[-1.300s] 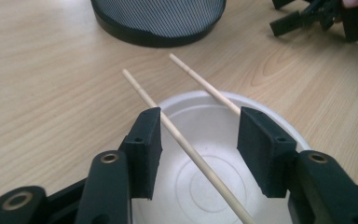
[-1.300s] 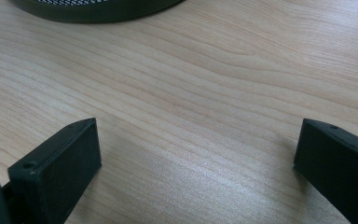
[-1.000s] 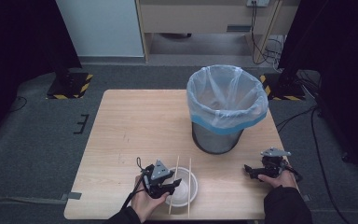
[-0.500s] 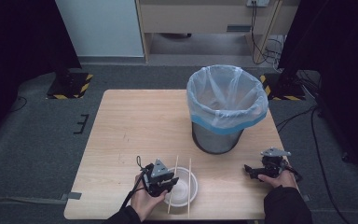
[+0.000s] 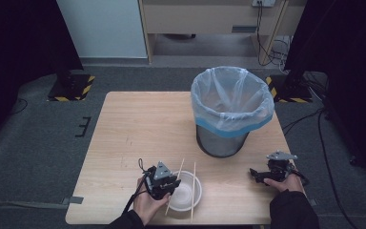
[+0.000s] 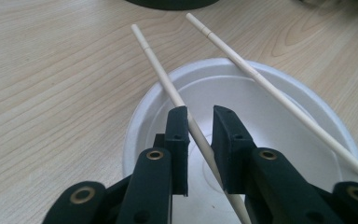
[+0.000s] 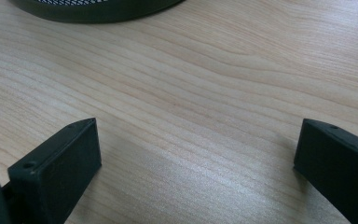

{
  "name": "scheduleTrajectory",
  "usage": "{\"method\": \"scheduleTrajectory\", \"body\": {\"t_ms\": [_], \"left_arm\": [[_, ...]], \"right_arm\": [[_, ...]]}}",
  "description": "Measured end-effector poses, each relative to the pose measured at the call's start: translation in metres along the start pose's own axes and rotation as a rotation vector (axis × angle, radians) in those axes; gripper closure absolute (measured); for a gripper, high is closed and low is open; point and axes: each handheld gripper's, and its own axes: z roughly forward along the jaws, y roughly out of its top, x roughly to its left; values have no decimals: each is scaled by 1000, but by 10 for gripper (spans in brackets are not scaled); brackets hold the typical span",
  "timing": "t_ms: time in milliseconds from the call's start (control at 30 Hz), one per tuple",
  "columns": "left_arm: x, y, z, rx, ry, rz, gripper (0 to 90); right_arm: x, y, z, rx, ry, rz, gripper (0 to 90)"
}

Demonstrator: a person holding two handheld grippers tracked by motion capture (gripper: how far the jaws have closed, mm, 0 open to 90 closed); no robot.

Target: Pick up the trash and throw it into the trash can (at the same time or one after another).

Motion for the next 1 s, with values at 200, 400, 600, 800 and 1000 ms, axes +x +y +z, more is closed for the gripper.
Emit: {"method": "scheduleTrajectory", "body": {"t_ms": [200, 400, 600, 800, 1000], "left_arm": [[0, -1, 2, 16, 10, -2, 769], [0, 0, 2, 20, 9, -6, 808], [1, 0, 3, 31, 11, -2, 845], [2, 0, 3, 32, 6, -4, 850], [3, 3, -2, 8, -2, -7, 851]], "right_arm": [[0, 0, 0, 0, 0, 0, 7], [0, 0, 0, 0, 0, -2, 7], [0, 0, 0, 0, 0, -2, 7], [0, 0, 0, 0, 0, 0, 7], [0, 0, 0, 0, 0, 0, 7]]}}
